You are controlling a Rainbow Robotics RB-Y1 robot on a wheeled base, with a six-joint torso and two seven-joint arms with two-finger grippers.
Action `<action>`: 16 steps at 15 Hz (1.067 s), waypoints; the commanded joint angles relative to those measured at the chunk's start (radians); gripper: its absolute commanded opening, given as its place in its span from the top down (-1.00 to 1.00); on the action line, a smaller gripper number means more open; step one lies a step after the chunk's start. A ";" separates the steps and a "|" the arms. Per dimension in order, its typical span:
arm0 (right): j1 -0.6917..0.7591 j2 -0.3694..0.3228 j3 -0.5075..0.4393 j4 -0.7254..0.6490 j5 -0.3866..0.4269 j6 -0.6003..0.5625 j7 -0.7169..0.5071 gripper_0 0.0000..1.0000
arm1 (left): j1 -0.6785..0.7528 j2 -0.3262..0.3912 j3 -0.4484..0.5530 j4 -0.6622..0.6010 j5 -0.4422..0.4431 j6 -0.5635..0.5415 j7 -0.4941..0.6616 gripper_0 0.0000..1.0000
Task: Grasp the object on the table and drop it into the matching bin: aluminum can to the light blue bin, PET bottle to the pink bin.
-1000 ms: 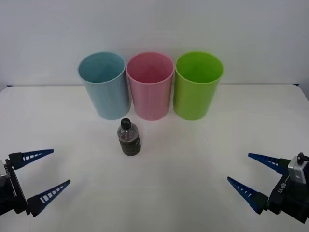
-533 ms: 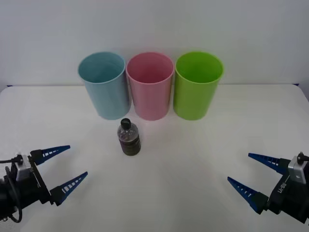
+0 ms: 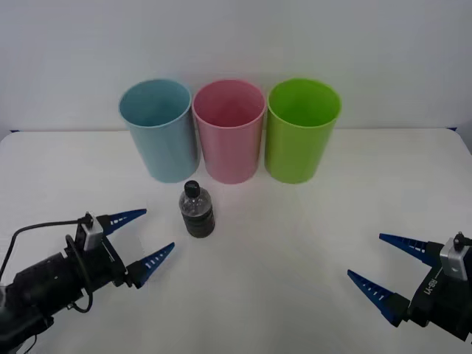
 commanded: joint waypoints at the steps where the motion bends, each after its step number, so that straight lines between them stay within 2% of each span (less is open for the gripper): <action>1: 0.000 0.000 0.000 0.000 0.000 0.000 0.000 -1.00 | -0.026 -0.056 -0.015 0.001 -0.044 0.033 -0.005 -1.00; 5: 0.000 0.000 0.000 0.000 0.000 0.000 0.000 -1.00 | -0.055 -0.136 0.002 0.010 -0.131 0.053 -0.014 -1.00; 7: 0.000 0.000 0.000 0.000 0.000 0.000 0.000 -1.00 | -0.083 -0.161 0.009 0.055 -0.154 0.053 -0.021 -1.00; 11: 0.000 0.000 0.000 0.000 0.000 0.000 0.000 -1.00 | -0.110 -0.185 0.012 0.088 -0.171 0.074 -0.031 -1.00; 16: 0.000 0.000 0.000 0.000 0.000 0.000 0.000 -1.00 | -0.149 -0.201 -0.052 0.118 -0.173 0.149 -0.040 -1.00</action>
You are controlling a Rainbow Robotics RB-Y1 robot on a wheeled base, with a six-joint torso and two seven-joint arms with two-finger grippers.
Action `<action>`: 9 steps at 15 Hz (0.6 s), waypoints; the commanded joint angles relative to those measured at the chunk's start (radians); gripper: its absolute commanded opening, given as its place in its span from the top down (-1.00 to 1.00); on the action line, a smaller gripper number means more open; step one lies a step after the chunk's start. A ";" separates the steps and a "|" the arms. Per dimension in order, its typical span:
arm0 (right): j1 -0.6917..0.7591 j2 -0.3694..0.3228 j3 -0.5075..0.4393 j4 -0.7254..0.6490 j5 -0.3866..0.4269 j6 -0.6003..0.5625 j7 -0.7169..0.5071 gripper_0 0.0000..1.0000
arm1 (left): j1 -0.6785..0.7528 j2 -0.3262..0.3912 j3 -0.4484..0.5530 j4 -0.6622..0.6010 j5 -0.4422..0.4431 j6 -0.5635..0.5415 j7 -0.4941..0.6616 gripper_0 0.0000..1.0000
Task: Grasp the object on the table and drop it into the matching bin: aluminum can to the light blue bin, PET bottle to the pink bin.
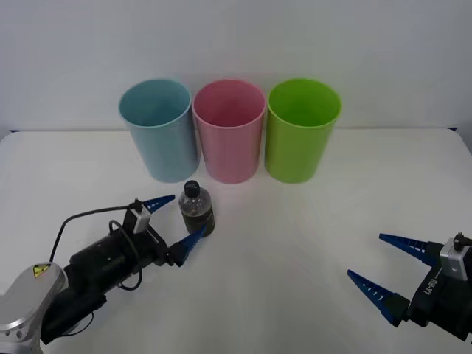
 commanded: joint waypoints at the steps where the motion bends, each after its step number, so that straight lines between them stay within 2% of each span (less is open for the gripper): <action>1: 0.000 0.000 0.000 0.000 0.000 0.000 0.000 -1.00 | -0.031 -0.014 -0.028 0.034 0.000 0.020 -0.008 -1.00; 9: 0.000 0.000 0.000 0.000 0.000 0.000 0.000 -1.00 | -0.053 -0.042 -0.032 0.047 -0.013 0.055 -0.014 -1.00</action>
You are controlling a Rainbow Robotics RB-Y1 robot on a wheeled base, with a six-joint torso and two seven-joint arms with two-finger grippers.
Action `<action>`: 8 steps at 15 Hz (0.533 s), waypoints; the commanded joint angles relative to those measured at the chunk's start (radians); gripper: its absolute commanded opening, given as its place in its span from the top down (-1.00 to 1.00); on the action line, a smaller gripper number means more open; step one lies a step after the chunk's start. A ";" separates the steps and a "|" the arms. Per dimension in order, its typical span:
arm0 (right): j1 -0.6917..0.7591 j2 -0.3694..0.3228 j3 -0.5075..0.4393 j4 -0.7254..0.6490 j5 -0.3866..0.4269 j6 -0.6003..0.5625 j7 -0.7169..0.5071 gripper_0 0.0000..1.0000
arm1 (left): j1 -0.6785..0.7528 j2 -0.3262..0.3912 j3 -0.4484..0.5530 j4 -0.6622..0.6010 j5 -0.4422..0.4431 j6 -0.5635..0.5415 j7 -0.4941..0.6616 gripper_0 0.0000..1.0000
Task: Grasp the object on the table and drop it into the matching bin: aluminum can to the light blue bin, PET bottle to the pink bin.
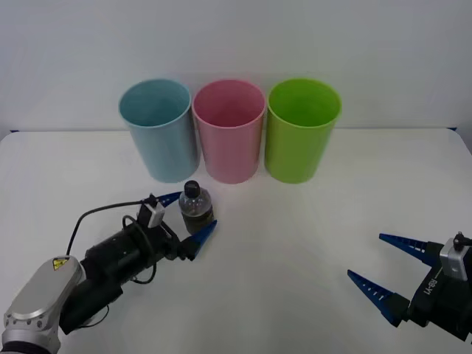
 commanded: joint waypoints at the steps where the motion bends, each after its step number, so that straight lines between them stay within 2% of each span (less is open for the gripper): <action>1: 0.000 0.000 0.000 0.000 0.000 0.000 0.000 -1.00 | -0.003 -0.010 -0.005 0.000 0.000 0.016 -0.001 -1.00; 6: 0.000 0.000 0.000 0.000 0.000 0.000 0.000 -1.00 | -0.003 -0.016 -0.023 0.000 -0.023 0.047 -0.005 -1.00; 7: 0.000 0.000 0.000 0.000 0.000 0.000 0.000 -1.00 | -0.003 -0.016 -0.025 0.000 -0.026 0.050 -0.009 0.25; 8: 0.000 0.000 0.000 0.000 0.000 0.000 0.000 -1.00 | -0.004 -0.021 -0.023 0.000 -0.020 0.062 -0.009 0.99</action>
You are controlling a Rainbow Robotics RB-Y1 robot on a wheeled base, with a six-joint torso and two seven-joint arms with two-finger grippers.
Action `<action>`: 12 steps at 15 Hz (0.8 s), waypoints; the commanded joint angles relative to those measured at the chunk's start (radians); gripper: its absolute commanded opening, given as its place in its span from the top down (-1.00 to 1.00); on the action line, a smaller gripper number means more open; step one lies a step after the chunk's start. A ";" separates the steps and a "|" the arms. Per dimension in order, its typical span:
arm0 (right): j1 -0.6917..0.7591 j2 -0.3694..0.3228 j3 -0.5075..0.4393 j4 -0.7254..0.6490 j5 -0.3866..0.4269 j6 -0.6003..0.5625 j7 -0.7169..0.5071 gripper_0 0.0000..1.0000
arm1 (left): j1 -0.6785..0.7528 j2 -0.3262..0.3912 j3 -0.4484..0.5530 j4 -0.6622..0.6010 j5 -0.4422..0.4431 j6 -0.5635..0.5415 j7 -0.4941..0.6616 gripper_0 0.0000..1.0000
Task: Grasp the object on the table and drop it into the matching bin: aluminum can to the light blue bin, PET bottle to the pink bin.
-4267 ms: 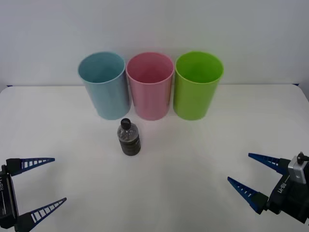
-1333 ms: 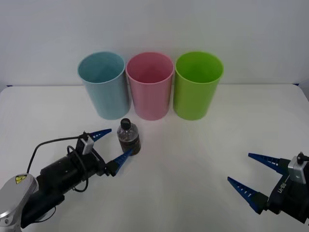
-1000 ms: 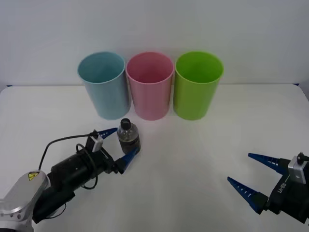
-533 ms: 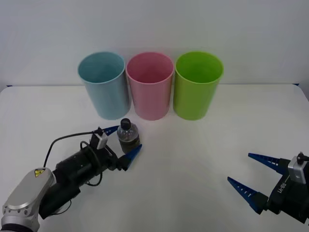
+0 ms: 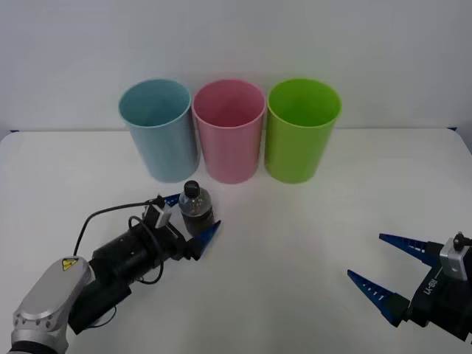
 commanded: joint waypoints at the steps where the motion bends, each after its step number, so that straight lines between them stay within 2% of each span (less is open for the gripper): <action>1: 0.000 0.000 0.000 0.000 0.000 0.000 0.000 -1.00 | 0.000 -0.005 -0.001 0.000 0.002 0.016 -0.007 1.00; 12: 0.000 0.000 0.000 0.000 0.000 0.000 0.000 -1.00 | -0.001 -0.003 -0.012 -0.025 0.030 -0.027 -0.021 1.00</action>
